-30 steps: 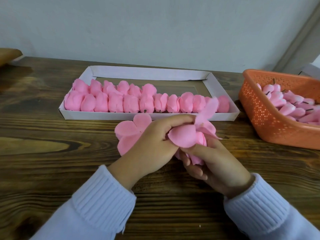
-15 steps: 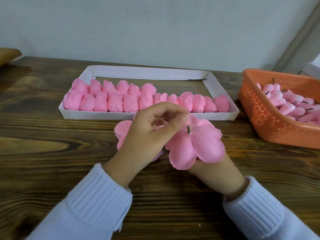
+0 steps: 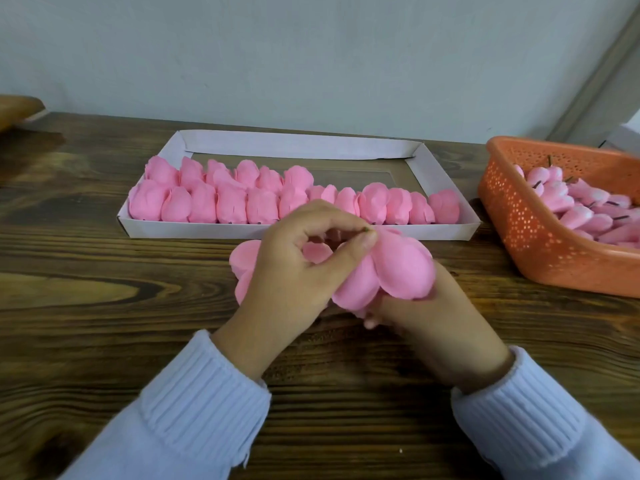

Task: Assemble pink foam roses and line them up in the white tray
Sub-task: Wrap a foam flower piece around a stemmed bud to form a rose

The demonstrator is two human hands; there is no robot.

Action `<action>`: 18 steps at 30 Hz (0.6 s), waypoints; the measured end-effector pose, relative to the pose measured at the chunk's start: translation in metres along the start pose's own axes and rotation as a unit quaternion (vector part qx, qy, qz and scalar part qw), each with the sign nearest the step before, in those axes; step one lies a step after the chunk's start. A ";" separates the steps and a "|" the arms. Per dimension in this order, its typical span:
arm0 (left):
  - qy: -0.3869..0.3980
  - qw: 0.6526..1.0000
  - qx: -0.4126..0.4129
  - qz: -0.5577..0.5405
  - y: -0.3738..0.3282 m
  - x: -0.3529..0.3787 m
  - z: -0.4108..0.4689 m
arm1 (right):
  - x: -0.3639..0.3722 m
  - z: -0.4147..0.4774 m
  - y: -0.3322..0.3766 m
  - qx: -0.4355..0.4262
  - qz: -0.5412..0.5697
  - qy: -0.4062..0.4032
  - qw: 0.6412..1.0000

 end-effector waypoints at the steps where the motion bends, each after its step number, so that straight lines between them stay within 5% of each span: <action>1: -0.021 0.999 0.016 0.020 0.000 -0.002 0.000 | -0.005 0.000 -0.001 -0.048 0.157 0.012 0.986; 3: -0.054 0.996 0.043 0.050 -0.001 -0.005 0.001 | -0.005 -0.004 -0.004 -0.091 0.377 0.083 0.918; 6: -0.068 0.991 0.067 0.096 -0.002 -0.006 0.000 | -0.006 -0.003 -0.003 -0.085 0.454 0.156 0.873; 12: -0.015 0.990 0.089 0.110 0.000 0.004 -0.002 | -0.005 -0.001 0.002 -0.106 0.504 0.180 0.838; 18: 0.013 0.998 0.050 0.046 -0.001 0.014 -0.002 | 0.001 -0.002 0.001 -0.087 0.490 0.206 0.843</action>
Point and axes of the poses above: each hand's wrist, its own z-axis towards the middle knuckle, its own x-axis out of the palm, y = z × x, the point moved 2 cm from there along z, towards the middle knuckle, and after that the axes turned 12 degrees about y, right-handed, at the moved point
